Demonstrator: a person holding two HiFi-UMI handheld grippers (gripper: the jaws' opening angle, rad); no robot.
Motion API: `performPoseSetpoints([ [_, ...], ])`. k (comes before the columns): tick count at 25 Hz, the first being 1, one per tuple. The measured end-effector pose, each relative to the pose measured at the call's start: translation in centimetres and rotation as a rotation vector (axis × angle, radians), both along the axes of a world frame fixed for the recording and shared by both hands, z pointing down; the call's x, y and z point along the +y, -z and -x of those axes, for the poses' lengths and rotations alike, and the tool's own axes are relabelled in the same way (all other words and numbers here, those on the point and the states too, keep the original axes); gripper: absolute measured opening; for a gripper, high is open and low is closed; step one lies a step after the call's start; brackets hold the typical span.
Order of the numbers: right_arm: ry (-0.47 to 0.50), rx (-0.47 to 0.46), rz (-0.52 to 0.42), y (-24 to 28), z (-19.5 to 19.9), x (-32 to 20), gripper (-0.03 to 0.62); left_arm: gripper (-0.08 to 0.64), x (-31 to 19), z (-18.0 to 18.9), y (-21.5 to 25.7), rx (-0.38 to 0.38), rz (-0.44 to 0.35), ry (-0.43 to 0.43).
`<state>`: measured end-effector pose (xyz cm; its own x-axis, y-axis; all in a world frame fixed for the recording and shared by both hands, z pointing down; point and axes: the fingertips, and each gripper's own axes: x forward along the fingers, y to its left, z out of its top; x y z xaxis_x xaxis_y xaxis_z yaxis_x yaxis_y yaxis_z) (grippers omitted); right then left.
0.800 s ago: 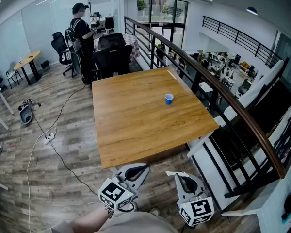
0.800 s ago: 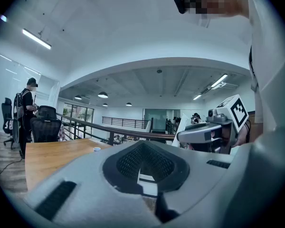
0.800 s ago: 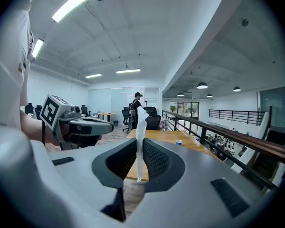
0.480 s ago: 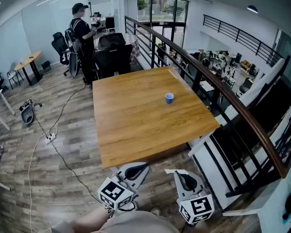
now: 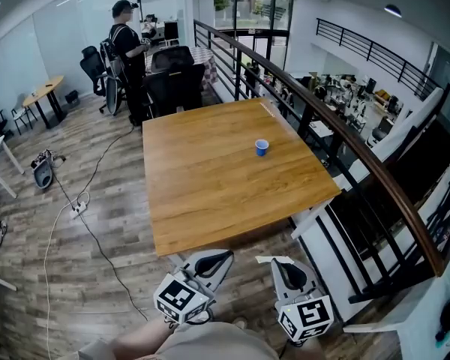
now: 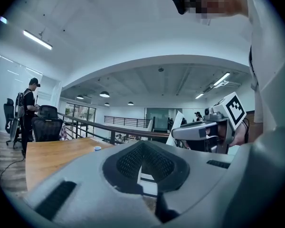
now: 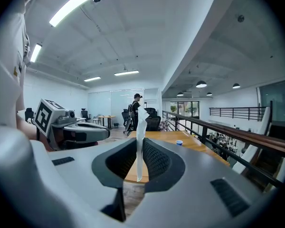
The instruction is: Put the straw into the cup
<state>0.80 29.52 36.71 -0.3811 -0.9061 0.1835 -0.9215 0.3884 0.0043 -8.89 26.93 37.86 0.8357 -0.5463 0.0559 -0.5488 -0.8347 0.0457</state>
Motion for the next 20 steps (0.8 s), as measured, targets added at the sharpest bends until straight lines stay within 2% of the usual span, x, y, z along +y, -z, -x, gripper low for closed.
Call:
performPoseSetpoints([
  [12,0.017,-0.008,-0.019,-0.2,-3.1,-0.4,0.049,0.014,0.0,-2.4,-0.8,-0.007,0.020,0.036],
  [20,-0.003,-0.022,-0.037,-0.4,-5.6,-0.1,0.049,0.014,-0.1,-5.1,-0.4,-0.018,-0.004,0.028],
])
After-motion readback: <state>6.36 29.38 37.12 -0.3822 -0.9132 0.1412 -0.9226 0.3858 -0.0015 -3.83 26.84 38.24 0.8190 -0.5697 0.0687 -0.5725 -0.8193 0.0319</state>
